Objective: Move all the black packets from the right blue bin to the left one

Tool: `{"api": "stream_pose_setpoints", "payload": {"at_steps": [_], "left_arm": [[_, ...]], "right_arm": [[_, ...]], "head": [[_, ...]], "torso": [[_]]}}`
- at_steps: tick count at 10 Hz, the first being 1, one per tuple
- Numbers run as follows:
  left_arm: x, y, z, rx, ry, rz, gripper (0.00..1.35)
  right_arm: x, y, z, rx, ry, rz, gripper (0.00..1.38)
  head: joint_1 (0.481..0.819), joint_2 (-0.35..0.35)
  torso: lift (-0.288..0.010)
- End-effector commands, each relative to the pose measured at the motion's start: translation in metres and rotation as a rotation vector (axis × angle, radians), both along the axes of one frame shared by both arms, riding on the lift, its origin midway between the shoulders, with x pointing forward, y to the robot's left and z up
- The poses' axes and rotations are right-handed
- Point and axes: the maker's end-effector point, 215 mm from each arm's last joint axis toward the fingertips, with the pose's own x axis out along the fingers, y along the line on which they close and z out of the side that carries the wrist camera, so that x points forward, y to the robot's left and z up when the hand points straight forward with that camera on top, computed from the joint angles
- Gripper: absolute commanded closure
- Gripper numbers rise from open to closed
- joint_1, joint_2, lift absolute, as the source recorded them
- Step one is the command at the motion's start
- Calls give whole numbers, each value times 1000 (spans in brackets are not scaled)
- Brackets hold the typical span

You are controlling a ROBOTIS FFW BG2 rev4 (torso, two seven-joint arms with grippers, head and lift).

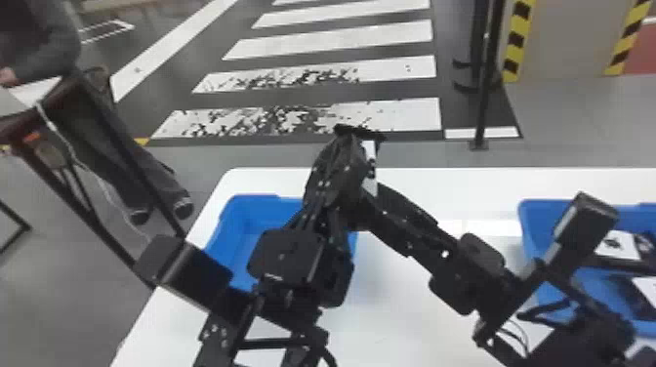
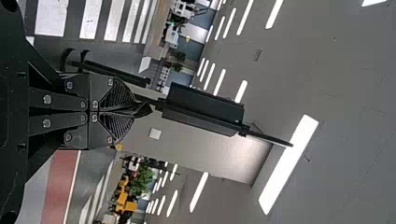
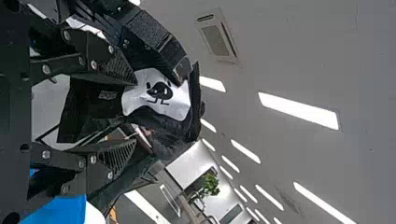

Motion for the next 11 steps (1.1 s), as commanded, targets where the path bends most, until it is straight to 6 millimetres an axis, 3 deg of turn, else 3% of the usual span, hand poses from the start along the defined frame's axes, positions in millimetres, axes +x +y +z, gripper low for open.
{"api": "stream_pose_setpoints", "payload": {"at_steps": [1,2,3,4,5,6,8,9,10,11], "left_arm": [[0,3,3,1,-11,9,1216],[2,16,4,36,-24,51,1216],[10,35,-9,86,-15,112,1216],[27,55,-46,154,39,171,1216],[52,76,-97,231,98,225,1216],[71,99,-125,315,101,288,1216],[97,132,-155,478,33,376,1216],[106,138,-175,515,58,390,1216],[109,146,-199,485,139,394,1110],[106,146,-207,468,161,380,596]], "right_arm": [[1,0,-3,-1,7,1,10],[2,-1,-9,2,22,3,16],[1,-3,-15,21,55,3,76],[1,-6,-21,42,84,-2,130],[3,-9,-25,56,105,-9,216],[3,-10,-24,61,106,-10,312],[3,-10,-24,59,103,-10,391],[2,-9,-25,57,107,-9,389],[2,-10,-25,58,106,-9,389],[4,-12,-25,60,107,-16,389]], "head": [[670,268],[669,271],[669,276],[671,294],[684,311],[695,324],[695,350],[695,350],[695,350],[695,350]], "torso": [[-140],[-140],[-140],[-140],[-140],[-140],[-140],[-140],[-140],[-140]]}}
